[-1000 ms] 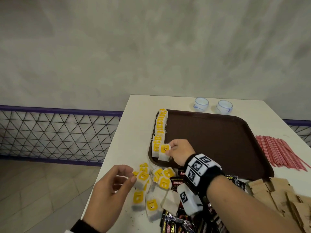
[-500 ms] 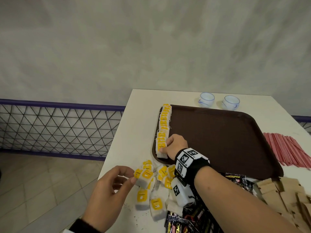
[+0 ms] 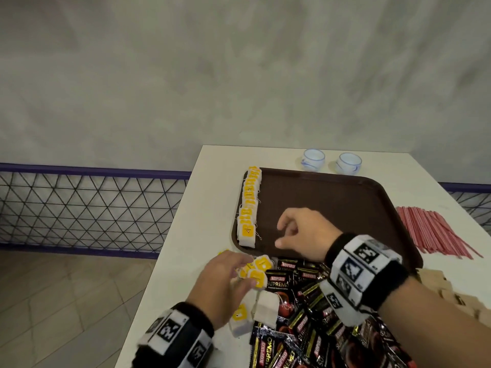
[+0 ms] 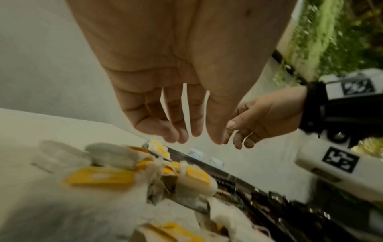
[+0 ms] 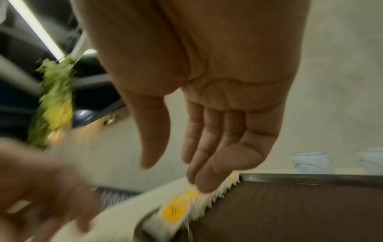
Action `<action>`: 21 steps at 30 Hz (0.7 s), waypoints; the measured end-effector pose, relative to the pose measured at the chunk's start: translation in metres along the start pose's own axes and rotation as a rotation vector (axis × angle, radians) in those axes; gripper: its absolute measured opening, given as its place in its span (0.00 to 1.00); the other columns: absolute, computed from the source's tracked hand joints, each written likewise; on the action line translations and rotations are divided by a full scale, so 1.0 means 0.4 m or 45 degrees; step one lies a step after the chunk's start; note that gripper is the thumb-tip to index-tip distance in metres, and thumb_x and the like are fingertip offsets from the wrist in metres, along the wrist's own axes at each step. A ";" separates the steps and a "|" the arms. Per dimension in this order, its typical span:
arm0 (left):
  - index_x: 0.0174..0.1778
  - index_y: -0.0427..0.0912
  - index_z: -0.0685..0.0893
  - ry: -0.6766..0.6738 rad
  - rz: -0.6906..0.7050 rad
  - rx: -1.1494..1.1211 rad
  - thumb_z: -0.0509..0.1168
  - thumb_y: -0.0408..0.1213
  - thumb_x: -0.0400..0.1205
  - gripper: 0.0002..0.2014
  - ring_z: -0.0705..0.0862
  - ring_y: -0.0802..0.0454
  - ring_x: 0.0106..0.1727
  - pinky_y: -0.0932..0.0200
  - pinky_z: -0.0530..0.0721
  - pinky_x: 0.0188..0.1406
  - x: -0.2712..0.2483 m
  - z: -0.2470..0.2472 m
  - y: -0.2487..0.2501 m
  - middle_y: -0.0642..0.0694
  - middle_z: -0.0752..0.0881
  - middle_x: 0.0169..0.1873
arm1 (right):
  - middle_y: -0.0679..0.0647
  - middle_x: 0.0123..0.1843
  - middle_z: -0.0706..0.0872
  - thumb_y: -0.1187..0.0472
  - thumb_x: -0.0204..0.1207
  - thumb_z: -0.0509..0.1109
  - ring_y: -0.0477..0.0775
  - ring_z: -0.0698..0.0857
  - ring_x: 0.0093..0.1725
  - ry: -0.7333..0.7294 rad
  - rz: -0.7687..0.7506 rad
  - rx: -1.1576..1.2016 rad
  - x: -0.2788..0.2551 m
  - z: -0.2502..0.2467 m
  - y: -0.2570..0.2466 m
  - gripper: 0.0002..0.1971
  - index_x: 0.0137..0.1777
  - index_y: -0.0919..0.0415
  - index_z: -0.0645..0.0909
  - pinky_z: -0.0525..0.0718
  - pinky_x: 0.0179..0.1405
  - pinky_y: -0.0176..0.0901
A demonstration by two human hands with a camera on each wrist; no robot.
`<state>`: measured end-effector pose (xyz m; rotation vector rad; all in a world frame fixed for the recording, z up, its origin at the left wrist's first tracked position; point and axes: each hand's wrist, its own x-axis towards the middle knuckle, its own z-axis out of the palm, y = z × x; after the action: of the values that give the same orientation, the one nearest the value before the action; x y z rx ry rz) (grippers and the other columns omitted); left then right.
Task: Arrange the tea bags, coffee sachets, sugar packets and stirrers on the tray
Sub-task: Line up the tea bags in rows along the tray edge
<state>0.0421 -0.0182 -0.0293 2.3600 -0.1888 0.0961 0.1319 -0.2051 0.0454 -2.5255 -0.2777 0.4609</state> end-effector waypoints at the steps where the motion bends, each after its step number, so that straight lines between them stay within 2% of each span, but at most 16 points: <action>1: 0.62 0.55 0.79 -0.029 0.003 0.067 0.70 0.47 0.75 0.18 0.77 0.65 0.50 0.71 0.76 0.54 0.014 0.015 0.011 0.61 0.80 0.52 | 0.46 0.44 0.86 0.53 0.68 0.79 0.48 0.85 0.43 -0.064 0.001 -0.104 -0.012 0.019 0.005 0.13 0.47 0.48 0.79 0.84 0.47 0.43; 3: 0.65 0.54 0.76 -0.068 -0.085 0.177 0.69 0.51 0.75 0.22 0.78 0.57 0.58 0.61 0.77 0.58 0.040 0.037 0.034 0.58 0.80 0.56 | 0.45 0.49 0.85 0.53 0.69 0.78 0.49 0.84 0.49 -0.134 -0.015 -0.232 -0.025 0.061 0.011 0.14 0.53 0.47 0.80 0.83 0.51 0.42; 7: 0.63 0.50 0.76 -0.152 -0.202 0.420 0.69 0.48 0.75 0.21 0.80 0.49 0.59 0.53 0.80 0.57 0.071 0.066 0.042 0.50 0.82 0.57 | 0.49 0.54 0.80 0.58 0.75 0.71 0.54 0.82 0.56 -0.123 -0.117 -0.336 -0.006 0.131 0.000 0.13 0.60 0.47 0.82 0.81 0.51 0.45; 11: 0.59 0.47 0.77 -0.196 -0.226 0.450 0.70 0.41 0.75 0.18 0.81 0.47 0.57 0.52 0.81 0.55 0.064 0.074 0.031 0.47 0.82 0.55 | 0.54 0.58 0.72 0.66 0.77 0.65 0.60 0.74 0.61 -0.161 -0.211 -0.463 0.010 0.153 -0.012 0.17 0.63 0.48 0.80 0.80 0.53 0.53; 13: 0.55 0.47 0.79 -0.219 -0.245 0.426 0.70 0.38 0.74 0.14 0.81 0.48 0.55 0.54 0.81 0.55 0.055 0.070 0.023 0.48 0.83 0.53 | 0.54 0.60 0.71 0.66 0.78 0.66 0.60 0.72 0.62 -0.174 -0.240 -0.530 0.012 0.152 -0.013 0.16 0.61 0.49 0.82 0.79 0.54 0.53; 16: 0.53 0.50 0.83 -0.250 -0.251 0.439 0.70 0.35 0.75 0.12 0.80 0.50 0.56 0.55 0.80 0.56 0.043 0.067 0.006 0.49 0.83 0.52 | 0.54 0.63 0.70 0.64 0.78 0.68 0.61 0.71 0.63 -0.205 -0.230 -0.633 0.017 0.159 -0.005 0.18 0.65 0.48 0.79 0.76 0.58 0.53; 19: 0.54 0.49 0.85 -0.206 -0.211 0.452 0.68 0.39 0.77 0.10 0.79 0.49 0.56 0.54 0.78 0.55 0.035 0.064 0.004 0.48 0.82 0.51 | 0.54 0.62 0.70 0.65 0.76 0.68 0.60 0.71 0.63 -0.176 -0.226 -0.614 0.015 0.165 -0.007 0.14 0.61 0.52 0.81 0.77 0.57 0.52; 21: 0.52 0.48 0.86 -0.133 -0.153 0.408 0.68 0.44 0.78 0.09 0.78 0.51 0.56 0.57 0.76 0.53 0.028 0.061 0.005 0.50 0.80 0.48 | 0.51 0.56 0.73 0.64 0.73 0.72 0.56 0.74 0.58 -0.132 -0.226 -0.456 0.018 0.161 -0.006 0.07 0.48 0.53 0.83 0.79 0.54 0.50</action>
<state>0.0532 -0.0380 -0.0439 2.6919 -0.0862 -0.0598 0.1139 -0.1701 -0.0059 -2.7911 -0.6714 0.5092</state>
